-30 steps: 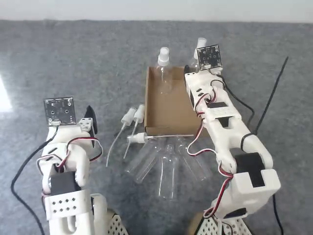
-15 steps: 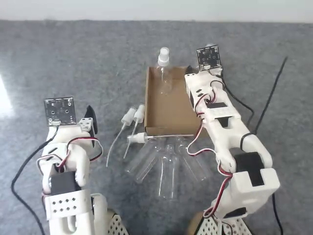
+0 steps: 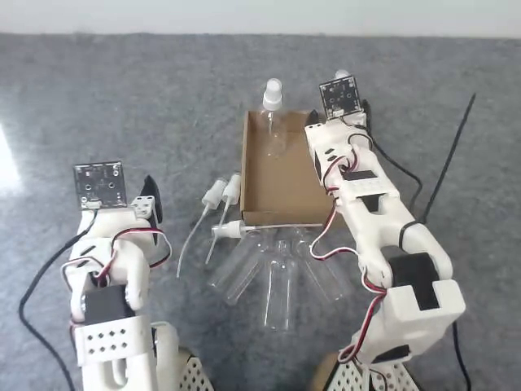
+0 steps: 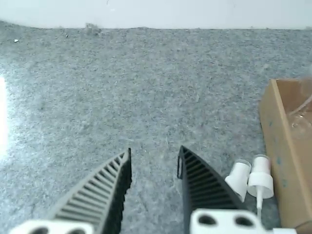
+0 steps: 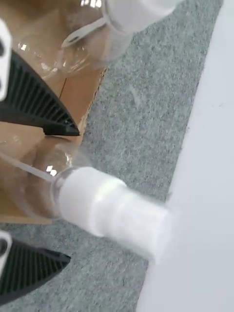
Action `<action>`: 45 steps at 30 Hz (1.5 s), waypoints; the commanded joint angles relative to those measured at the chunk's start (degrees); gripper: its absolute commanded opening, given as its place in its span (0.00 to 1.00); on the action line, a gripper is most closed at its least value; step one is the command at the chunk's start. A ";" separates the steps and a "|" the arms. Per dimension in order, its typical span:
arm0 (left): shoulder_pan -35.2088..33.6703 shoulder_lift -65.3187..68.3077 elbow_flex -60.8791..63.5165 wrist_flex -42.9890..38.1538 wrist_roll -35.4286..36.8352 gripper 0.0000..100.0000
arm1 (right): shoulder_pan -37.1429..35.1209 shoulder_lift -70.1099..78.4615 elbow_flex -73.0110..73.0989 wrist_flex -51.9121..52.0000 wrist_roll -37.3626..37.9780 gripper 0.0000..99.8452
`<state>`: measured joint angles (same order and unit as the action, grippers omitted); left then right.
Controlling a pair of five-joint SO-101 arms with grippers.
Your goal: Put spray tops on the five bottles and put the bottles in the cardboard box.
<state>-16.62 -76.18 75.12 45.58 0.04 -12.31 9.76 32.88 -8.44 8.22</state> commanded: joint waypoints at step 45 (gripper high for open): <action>0.09 0.88 -0.31 0.26 -0.44 0.14 | -18.42 -48.13 15.82 83.74 6.15 0.39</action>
<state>-16.62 -75.65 75.12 45.58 0.04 -30.07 -35.87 45.89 78.68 13.67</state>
